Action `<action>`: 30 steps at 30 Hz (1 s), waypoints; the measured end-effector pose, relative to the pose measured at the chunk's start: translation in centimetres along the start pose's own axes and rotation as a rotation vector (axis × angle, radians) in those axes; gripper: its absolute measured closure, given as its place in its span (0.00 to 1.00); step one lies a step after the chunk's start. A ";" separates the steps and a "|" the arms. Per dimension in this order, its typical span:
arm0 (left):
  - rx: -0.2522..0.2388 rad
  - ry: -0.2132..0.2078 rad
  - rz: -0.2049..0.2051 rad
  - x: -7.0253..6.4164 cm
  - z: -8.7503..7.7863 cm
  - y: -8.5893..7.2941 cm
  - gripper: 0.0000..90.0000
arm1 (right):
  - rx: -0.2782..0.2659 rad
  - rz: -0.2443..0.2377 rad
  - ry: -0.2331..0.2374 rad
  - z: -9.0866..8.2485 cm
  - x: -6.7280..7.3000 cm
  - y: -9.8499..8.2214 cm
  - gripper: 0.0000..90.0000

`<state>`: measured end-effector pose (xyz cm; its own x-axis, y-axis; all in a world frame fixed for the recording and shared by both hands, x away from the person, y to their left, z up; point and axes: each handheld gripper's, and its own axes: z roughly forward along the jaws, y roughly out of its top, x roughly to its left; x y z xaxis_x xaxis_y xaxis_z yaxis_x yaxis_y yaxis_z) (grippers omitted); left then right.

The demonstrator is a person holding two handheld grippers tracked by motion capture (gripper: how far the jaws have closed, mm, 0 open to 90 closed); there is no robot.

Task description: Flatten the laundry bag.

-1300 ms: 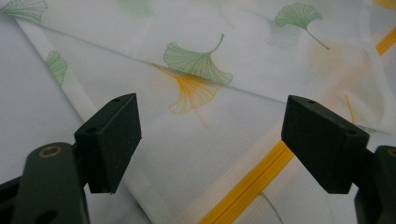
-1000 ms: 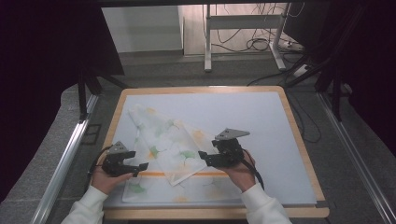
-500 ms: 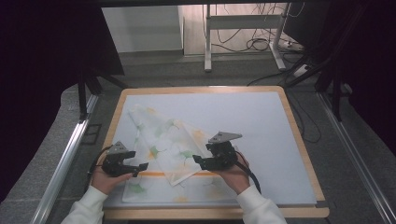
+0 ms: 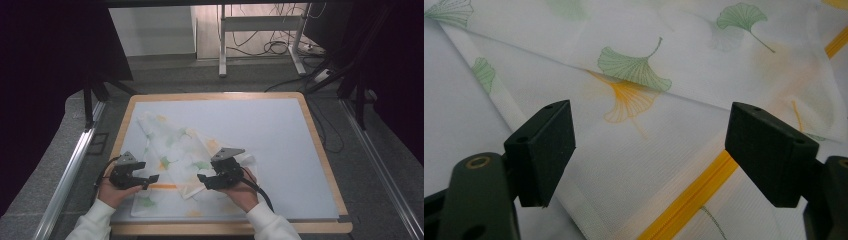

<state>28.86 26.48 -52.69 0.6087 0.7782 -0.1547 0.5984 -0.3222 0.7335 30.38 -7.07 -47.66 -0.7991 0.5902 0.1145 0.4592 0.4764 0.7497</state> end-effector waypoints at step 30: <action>-0.004 -0.003 0.004 0.0 0.0 0.0 0.22 | 0.106 -0.080 0.084 4.8 4.2 -0.1 0.39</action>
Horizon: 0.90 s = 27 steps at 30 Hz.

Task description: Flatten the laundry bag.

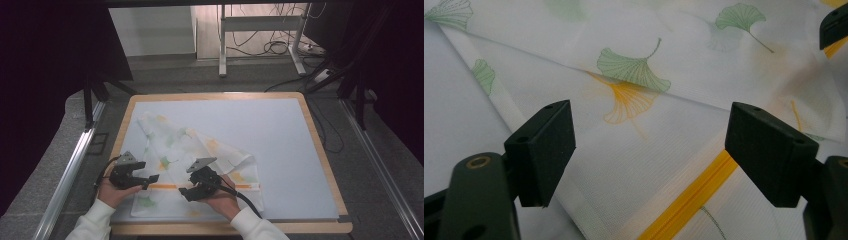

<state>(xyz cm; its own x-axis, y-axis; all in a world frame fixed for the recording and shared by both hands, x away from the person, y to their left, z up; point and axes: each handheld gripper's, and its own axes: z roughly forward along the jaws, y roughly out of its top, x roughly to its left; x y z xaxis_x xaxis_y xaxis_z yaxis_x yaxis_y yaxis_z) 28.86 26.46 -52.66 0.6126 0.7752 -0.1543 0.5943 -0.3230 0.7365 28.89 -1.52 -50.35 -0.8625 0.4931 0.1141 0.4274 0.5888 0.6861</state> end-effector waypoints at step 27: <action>-0.008 0.010 0.005 0.0 -0.1 0.0 0.23 | 0.101 -0.133 -0.114 2.4 1.7 -1.2 0.59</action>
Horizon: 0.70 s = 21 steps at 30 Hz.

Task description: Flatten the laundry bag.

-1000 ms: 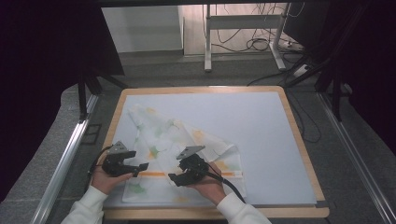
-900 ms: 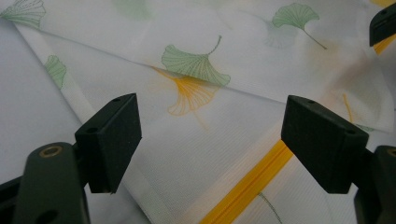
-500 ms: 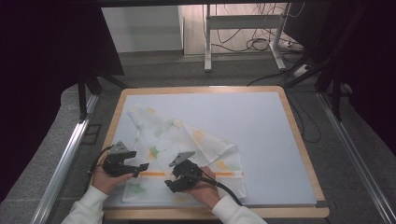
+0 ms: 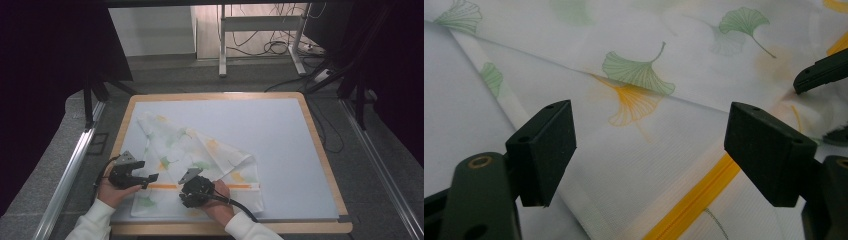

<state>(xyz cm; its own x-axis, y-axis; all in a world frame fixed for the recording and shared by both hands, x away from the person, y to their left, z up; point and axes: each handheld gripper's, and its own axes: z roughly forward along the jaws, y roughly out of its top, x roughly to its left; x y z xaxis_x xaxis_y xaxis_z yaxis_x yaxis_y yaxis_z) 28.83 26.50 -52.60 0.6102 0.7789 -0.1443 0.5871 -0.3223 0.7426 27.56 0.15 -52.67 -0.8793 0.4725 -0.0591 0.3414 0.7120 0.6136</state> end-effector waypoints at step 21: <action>0.012 -0.002 0.012 0.0 0.2 0.0 0.23 | -0.010 0.019 -0.013 -0.3 -1.0 -0.2 0.92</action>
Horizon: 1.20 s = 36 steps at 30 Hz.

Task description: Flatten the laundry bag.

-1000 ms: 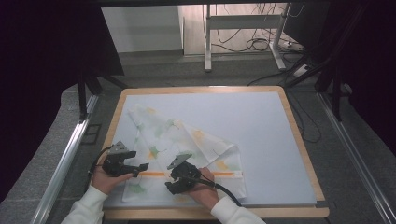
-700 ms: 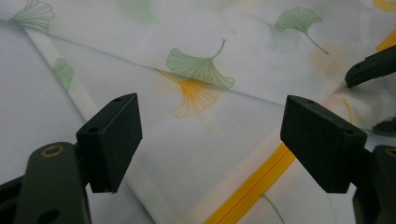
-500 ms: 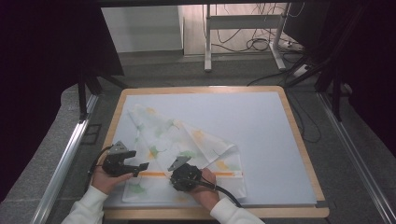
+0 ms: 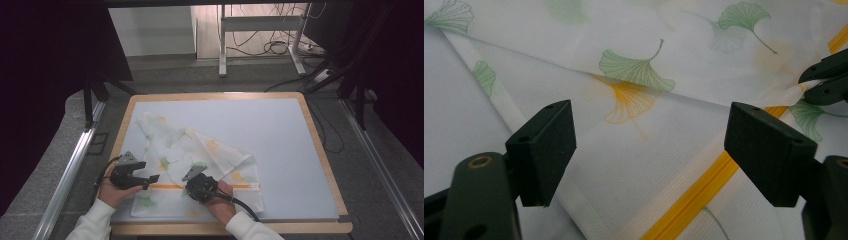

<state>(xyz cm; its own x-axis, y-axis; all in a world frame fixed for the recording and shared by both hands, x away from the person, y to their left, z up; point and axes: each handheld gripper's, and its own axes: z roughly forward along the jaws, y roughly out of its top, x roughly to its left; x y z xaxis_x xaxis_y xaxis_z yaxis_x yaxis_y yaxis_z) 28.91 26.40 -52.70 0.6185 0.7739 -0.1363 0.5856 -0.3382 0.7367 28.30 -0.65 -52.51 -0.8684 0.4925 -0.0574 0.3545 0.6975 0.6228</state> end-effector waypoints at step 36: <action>-0.001 -0.003 0.005 0.0 0.0 0.0 0.23 | -0.102 0.052 -0.014 -3.5 -2.7 0.4 0.95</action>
<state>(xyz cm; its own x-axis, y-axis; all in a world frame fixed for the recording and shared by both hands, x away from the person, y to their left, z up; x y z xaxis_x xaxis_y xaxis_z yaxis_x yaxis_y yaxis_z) 28.91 26.39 -52.68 0.6229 0.7707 -0.1346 0.5823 -0.3418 0.7377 29.58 -3.49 -49.40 -0.8446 0.5343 -0.0336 0.3610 0.6148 0.7012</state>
